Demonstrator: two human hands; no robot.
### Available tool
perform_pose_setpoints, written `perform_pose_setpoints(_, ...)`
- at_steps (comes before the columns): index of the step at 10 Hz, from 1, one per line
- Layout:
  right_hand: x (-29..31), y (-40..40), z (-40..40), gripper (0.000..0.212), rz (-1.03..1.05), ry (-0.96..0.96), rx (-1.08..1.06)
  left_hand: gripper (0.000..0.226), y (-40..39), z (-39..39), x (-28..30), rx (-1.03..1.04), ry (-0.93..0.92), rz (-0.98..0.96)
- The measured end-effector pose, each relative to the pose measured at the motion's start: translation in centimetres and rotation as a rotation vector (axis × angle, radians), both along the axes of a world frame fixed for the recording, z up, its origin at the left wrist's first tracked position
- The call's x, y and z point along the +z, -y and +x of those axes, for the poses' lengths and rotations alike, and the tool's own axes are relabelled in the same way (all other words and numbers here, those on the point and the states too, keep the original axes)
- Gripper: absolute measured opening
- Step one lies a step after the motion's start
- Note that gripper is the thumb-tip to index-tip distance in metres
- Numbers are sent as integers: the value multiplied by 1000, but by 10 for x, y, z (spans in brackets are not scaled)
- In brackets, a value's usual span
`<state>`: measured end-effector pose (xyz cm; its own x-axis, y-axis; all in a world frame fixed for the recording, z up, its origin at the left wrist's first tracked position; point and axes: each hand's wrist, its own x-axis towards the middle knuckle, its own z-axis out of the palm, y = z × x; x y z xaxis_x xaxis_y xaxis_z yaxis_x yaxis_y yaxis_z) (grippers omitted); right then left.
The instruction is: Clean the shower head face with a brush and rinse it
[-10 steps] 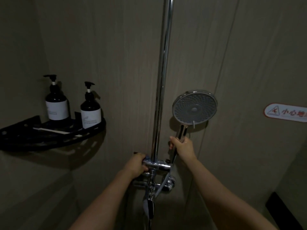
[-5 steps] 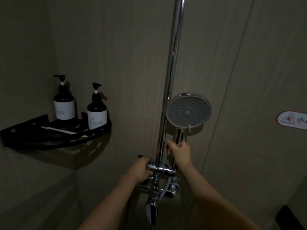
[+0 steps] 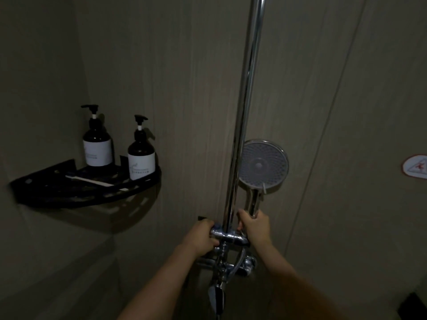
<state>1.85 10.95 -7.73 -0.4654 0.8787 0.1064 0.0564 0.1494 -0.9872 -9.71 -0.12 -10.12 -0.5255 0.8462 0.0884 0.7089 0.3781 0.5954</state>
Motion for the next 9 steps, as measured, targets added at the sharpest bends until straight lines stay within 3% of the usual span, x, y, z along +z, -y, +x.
perform_pose_setpoints(4, 2, 0, 1, 17, 5, 34, -25, 43, 1, 5, 6, 19, -15, -52)
perform_pose_setpoints(6, 10, 5, 4, 30, 20, 141, -37, 44, -1, 8, 17, -1, -24, -143)
perform_pose_setpoints(7, 27, 8, 14, 26, 72, 311, 45, 37, 1, 11, 34, -11, -76, -226)
perform_pose_setpoints(8, 44, 2, 23, 49, 161, 604, 183, 29, 2, 12, 51, 61, -82, -123)
perform_pose_setpoints(9, 69, 4, 31, 51, 179, 737, 215, 27, 3, 25, 84, 139, -10, 80)
